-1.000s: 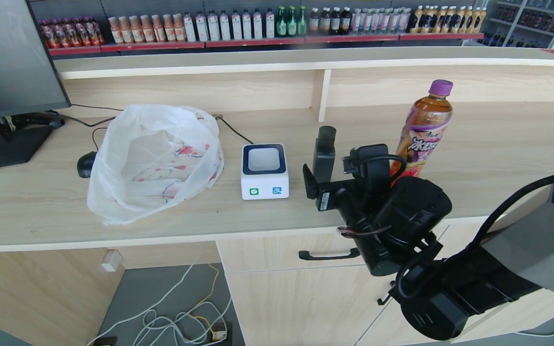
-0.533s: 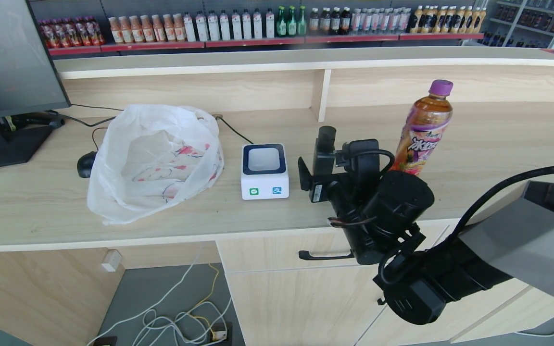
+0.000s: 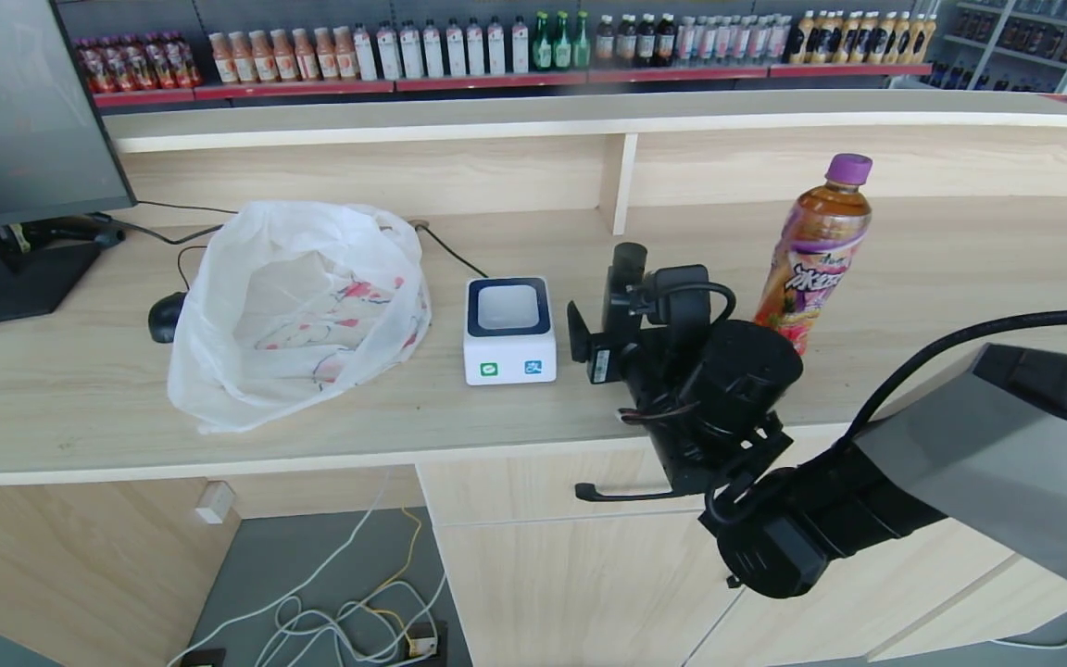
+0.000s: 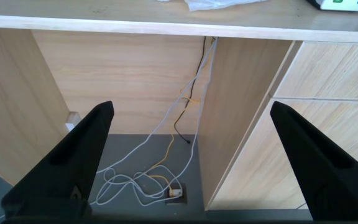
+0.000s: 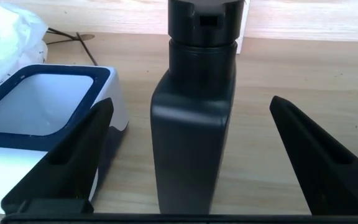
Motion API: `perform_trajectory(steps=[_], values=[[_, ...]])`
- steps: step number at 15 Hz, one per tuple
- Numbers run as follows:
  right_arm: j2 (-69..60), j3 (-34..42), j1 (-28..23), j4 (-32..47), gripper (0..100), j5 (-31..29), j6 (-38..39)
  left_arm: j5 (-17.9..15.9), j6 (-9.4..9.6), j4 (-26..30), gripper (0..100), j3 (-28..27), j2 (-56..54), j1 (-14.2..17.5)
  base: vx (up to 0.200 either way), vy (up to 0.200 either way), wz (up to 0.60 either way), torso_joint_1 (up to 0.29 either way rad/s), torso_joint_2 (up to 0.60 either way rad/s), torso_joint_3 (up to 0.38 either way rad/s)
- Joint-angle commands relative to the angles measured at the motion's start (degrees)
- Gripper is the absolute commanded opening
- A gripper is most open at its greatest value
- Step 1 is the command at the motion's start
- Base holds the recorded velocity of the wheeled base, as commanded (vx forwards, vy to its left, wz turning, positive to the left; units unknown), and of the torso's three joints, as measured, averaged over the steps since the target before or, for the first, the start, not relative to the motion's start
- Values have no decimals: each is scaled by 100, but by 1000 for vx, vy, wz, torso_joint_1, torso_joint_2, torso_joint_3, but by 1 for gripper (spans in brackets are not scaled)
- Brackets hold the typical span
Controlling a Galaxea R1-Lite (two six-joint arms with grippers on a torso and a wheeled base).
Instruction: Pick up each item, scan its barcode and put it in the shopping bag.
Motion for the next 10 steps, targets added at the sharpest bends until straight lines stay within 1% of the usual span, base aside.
perform_trajectory(steps=[1, 4, 5, 10], values=[[15, -330, -49, 201, 100, 28, 16, -4, 0, 0, 100, 0, -2, 1, 0, 0, 0, 0, 0, 0], [76, -638, -101, 464, 100, 28, 60, -4, 0, 0, 100, 0, -2, 1, 0, 0, 0, 0, 0, 0], [76, -700, -198, 570, 100, 36, 69, -4, 8, 0, 100, 0, -2, 1, 0, 0, 0, 0, 0, 0], [129, -708, -400, 640, 100, 168, 166, -4, 0, 0, 100, 0, -2, 1, 0, 0, 0, 0, 0, 0]])
